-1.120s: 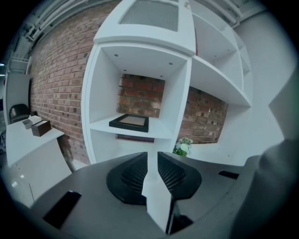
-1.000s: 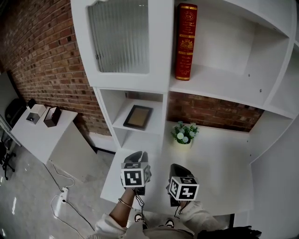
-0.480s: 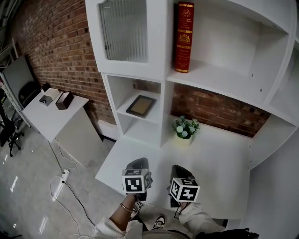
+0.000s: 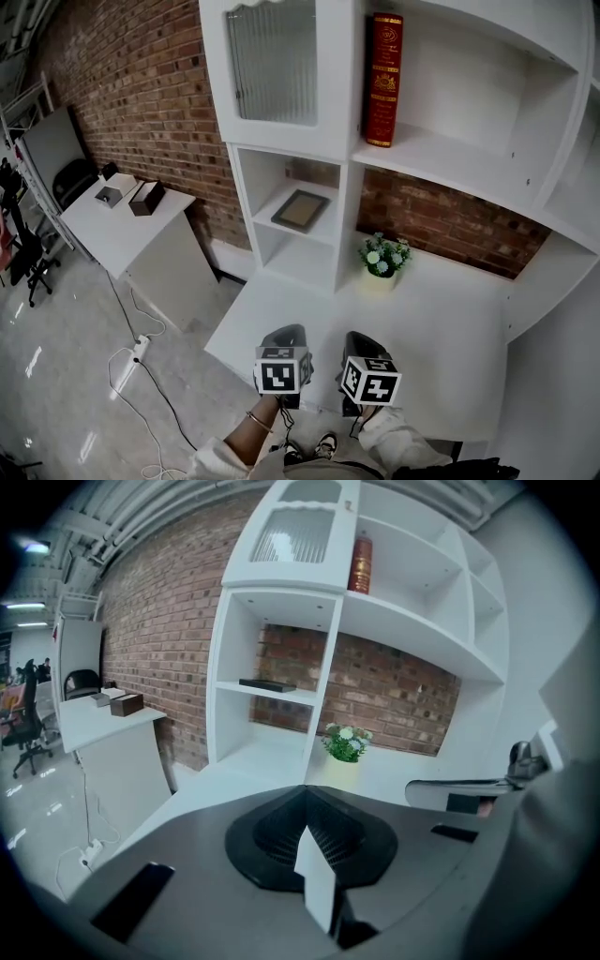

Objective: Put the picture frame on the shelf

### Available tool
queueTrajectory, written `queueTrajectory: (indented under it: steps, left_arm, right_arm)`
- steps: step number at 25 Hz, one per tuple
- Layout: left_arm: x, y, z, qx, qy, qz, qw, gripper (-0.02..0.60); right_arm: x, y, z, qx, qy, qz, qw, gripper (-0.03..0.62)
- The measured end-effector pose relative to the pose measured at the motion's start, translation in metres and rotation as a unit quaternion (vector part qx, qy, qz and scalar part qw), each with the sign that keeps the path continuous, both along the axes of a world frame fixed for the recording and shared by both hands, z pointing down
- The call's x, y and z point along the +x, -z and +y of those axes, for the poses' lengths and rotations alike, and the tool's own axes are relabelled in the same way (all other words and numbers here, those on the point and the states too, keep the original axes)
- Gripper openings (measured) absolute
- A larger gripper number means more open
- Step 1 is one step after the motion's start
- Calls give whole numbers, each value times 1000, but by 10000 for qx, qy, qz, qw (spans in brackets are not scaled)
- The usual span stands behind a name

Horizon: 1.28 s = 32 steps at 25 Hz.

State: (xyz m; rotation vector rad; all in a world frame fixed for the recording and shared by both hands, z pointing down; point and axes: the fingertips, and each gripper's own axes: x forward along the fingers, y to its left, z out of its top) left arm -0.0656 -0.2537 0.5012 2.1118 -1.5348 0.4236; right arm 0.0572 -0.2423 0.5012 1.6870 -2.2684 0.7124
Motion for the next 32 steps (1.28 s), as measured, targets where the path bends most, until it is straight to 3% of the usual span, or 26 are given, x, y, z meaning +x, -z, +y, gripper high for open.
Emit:
queueTrajectory:
  steps: [14, 32]
  left_arm:
    - [-15, 6, 10, 92, -109, -12, 9999, 6]
    - [-19, 7, 17, 135, -24, 24, 9999, 6]
  right_arm:
    - [-22, 10, 16, 186, 89, 417, 9989, 23]
    - [-24, 17, 21, 237, 40, 439, 9987, 23]
